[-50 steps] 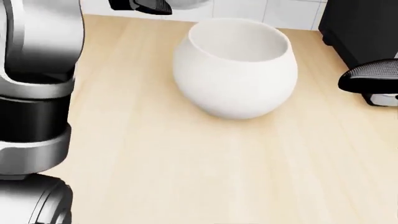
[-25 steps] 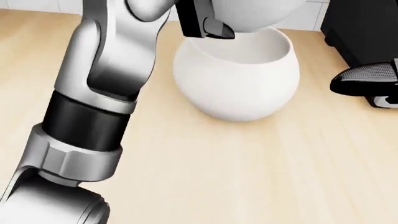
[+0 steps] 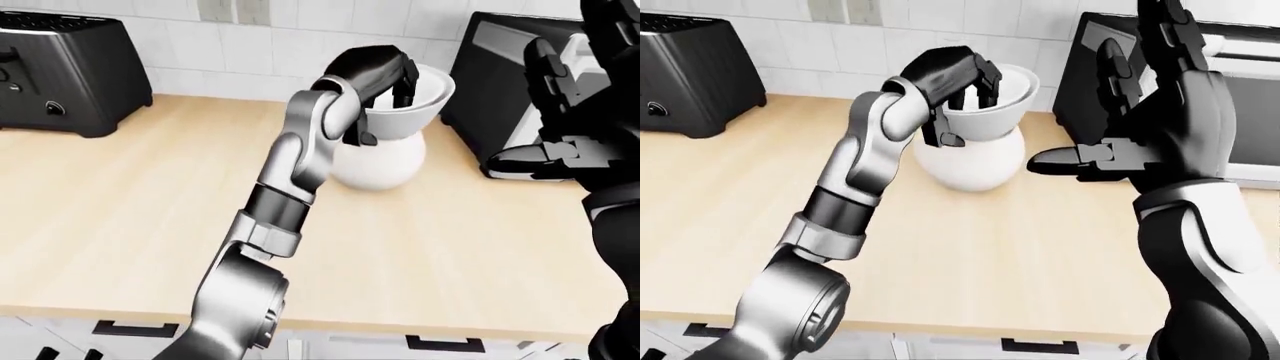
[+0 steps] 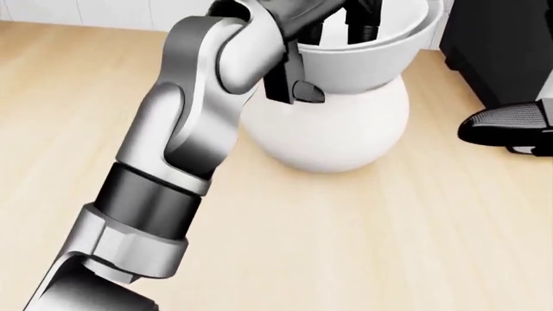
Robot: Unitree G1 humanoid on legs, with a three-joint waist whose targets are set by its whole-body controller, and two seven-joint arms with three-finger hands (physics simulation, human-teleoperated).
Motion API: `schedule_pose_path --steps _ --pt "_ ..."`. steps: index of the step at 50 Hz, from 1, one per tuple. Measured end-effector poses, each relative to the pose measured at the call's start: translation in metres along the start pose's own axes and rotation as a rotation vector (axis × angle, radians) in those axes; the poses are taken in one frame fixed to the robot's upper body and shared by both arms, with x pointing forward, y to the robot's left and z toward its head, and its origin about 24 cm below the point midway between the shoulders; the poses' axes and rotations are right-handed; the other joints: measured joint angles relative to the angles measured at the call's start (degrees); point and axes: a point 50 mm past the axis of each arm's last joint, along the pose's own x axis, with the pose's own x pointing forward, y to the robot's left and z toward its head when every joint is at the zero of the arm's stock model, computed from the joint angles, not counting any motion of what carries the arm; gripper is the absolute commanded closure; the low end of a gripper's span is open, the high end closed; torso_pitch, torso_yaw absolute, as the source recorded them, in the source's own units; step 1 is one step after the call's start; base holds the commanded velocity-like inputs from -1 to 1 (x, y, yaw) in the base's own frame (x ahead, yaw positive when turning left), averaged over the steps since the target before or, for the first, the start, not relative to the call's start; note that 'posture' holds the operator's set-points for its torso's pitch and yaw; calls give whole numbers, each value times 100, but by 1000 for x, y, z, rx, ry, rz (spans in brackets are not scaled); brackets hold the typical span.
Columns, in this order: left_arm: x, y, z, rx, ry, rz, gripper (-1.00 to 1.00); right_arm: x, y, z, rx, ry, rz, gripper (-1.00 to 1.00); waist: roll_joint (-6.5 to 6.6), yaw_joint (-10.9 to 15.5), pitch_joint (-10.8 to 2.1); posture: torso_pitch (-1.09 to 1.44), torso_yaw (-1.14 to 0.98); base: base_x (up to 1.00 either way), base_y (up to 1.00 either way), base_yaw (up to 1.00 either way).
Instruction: Stack the bowls from largest to smallest.
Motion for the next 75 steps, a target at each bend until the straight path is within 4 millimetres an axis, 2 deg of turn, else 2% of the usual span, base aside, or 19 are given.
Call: schedule_pose_path --steps 11,13,17,20,31,36,48,51,55,63,75 --pt "1 -6 0 41 9 -2 100 0 -1 -1 0 -3 -4 -100 -10 -3 -39 -22 0 0 0 0" --pt "2 -6 1 48 9 -9 91 0 -1 -2 1 -3 -3 -100 -10 -7 -40 -22 0 0 0 0" --pt "2 -5 2 66 9 -15 90 0 -1 -4 3 3 -2 -100 -6 -9 -43 -22 0 0 0 0" --pt "1 -2 3 70 8 -2 75 -1 -1 -3 2 3 -4 -100 1 -11 -49 -22 0 0 0 0" --pt "1 -5 5 96 4 -13 69 -1 -4 -2 5 2 -14 -100 -10 -7 -83 -22 0 0 0 0" --pt "0 -7 6 104 -1 -20 50 -1 -5 -1 4 -4 -15 -100 -17 -9 -103 -22 0 0 0 0" --pt "-6 -8 3 101 -6 -22 31 -1 -7 0 4 -4 -20 -100 -25 -24 -115 -22 0 0 0 0" --pt "-7 -5 2 101 -4 -22 19 -1 -7 0 4 -5 -19 -100 -18 -30 -104 -22 0 0 0 0" --pt "-10 -2 1 99 3 -22 15 -1 -7 2 2 -7 -23 -100 -1 -28 -93 -22 0 0 0 0" --pt "-11 -10 -1 102 7 -48 11 -2 -9 2 4 -4 -29 -100 -7 -17 -95 -22 0 0 0 0" --pt "-11 -4 -9 134 36 -50 -18 -1 -8 2 5 -5 -27 -100 2 -17 -92 -22 0 0 0 0"
